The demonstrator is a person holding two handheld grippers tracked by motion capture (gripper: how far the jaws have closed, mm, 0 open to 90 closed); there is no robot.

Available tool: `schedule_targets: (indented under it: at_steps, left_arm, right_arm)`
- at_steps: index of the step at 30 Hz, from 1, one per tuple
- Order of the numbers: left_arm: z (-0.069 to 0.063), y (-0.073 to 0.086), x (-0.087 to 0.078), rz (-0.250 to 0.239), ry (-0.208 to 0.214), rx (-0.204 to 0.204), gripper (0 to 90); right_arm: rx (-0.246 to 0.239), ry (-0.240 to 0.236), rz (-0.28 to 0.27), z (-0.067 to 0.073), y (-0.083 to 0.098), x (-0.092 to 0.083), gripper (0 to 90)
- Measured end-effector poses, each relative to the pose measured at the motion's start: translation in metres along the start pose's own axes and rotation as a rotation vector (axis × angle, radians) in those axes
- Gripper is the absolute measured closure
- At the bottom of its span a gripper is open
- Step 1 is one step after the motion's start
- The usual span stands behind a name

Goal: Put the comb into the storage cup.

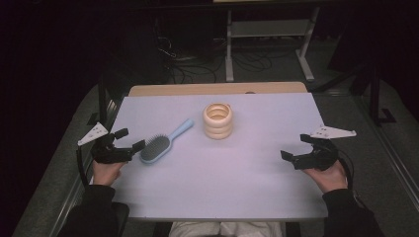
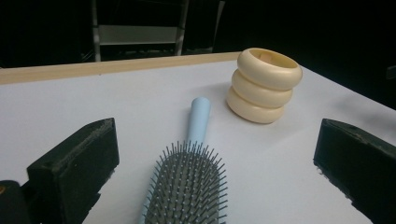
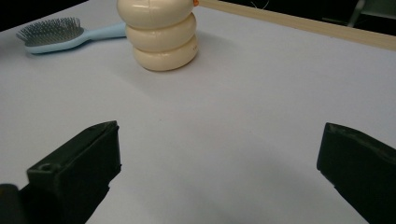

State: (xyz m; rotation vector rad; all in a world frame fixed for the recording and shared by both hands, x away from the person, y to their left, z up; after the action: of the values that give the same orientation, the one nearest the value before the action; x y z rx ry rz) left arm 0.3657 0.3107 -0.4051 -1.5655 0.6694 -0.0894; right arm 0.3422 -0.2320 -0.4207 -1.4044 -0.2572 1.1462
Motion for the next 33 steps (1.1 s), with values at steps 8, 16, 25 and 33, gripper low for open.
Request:
schedule_targets:
  at_steps: [8,16,25,33]
  left_arm:
    - [-0.0006,0.0007,0.0006,0.005,-0.006,0.013,0.0]
    - [-0.0006,0.0012,0.0010,0.009,-0.006,0.017,0.0]
    - [-0.0020,0.0020,0.0021,0.020,0.001,0.024,0.0]
    - [0.0004,0.0017,-0.0015,0.028,-0.010,0.068,0.0]
  right_arm:
    - [-0.003,-0.002,0.001,0.0010,0.0002,-0.0004,0.0]
    - [-0.005,-0.009,0.011,0.0032,0.0005,0.0005,0.0]
    - [-0.002,-0.013,-0.007,0.0052,-0.0005,-0.0037,0.0]
    - [-0.001,-0.017,0.000,0.0049,0.0002,-0.0032,0.0]
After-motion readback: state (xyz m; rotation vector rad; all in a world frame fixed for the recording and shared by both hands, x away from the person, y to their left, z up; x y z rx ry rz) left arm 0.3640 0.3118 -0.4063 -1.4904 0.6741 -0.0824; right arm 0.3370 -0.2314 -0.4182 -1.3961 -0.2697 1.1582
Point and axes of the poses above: each handheld gripper's, and its own axes: x roughly forward along the jaws, y roughly out of its underside, z roughly to its left, the point moved 5 cm from there along x, roughly forward along the jaws, and after that the axes turned 13 degrees about -y, right-handed, at the moved point
